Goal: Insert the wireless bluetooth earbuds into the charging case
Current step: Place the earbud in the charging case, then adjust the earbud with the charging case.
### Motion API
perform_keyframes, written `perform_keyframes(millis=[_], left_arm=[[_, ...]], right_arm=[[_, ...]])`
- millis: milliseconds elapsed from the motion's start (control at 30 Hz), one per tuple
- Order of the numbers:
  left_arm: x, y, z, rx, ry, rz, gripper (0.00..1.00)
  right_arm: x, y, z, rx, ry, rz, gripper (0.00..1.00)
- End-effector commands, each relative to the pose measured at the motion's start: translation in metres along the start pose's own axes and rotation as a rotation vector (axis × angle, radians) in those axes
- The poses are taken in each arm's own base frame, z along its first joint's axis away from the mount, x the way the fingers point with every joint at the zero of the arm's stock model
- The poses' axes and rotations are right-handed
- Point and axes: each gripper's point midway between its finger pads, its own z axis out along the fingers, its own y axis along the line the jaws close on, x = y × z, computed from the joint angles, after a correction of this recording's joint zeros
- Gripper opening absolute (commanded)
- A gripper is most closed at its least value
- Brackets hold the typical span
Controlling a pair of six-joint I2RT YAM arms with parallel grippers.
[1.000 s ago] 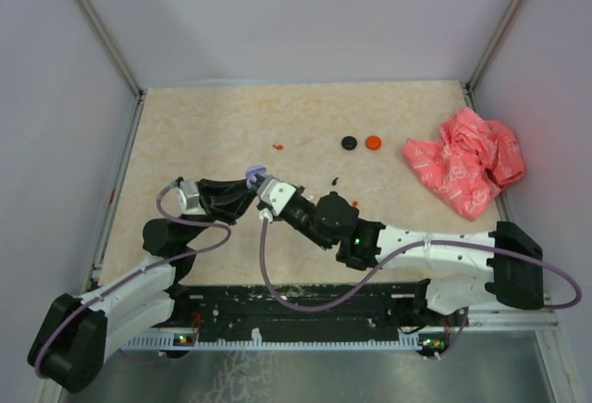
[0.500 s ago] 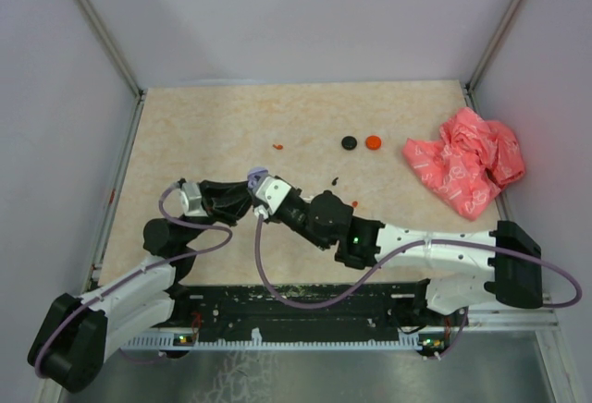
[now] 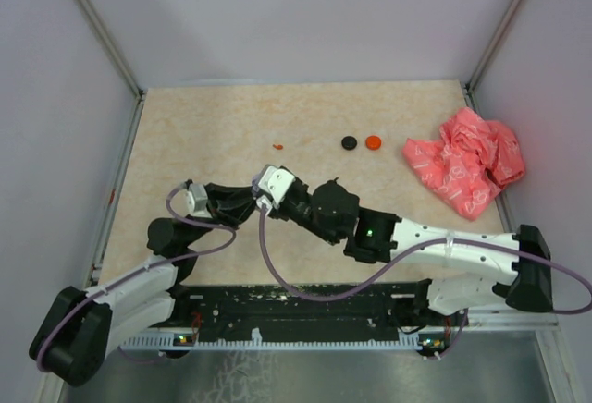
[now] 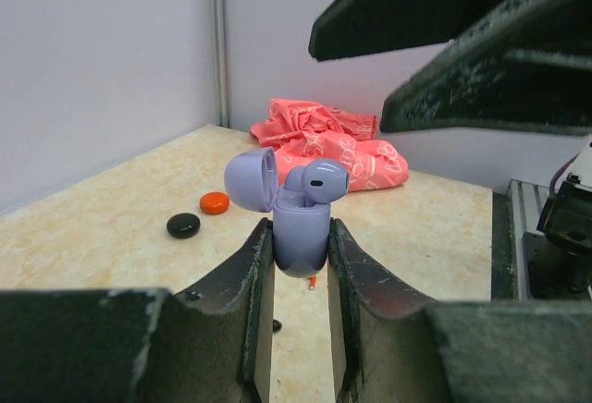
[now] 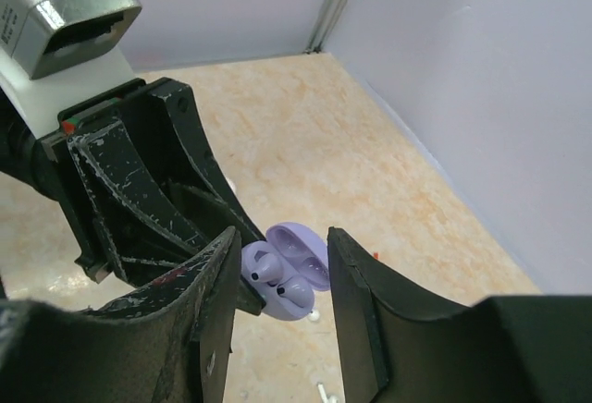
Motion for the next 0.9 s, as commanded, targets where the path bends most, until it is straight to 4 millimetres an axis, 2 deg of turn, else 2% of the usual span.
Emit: perform_keyframes(millis=[0, 233, 400, 867], left_arm=[[-0.003, -0.012, -0.002, 0.071, -0.009, 0.015, 0.0], [0.002, -0.024, -0.004, 0.167, 0.03, 0.012, 0.0], [0.002, -0.03, -0.004, 0.212, 0.04, 0.0, 0.0], [-0.002, -0.04, -0.003, 0.28, 0.04, -0.009, 0.0]], right_arm=[[-0.031, -0.019, -0.015, -0.028, -0.033, 0.066, 0.43], [-0.014, -0.022, -0.028, -0.13, 0.021, 0.086, 0.43], [-0.002, -0.015, -0.036, -0.19, 0.059, 0.039, 0.43], [0.011, -0.003, -0.032, -0.245, 0.084, 0.013, 0.43]])
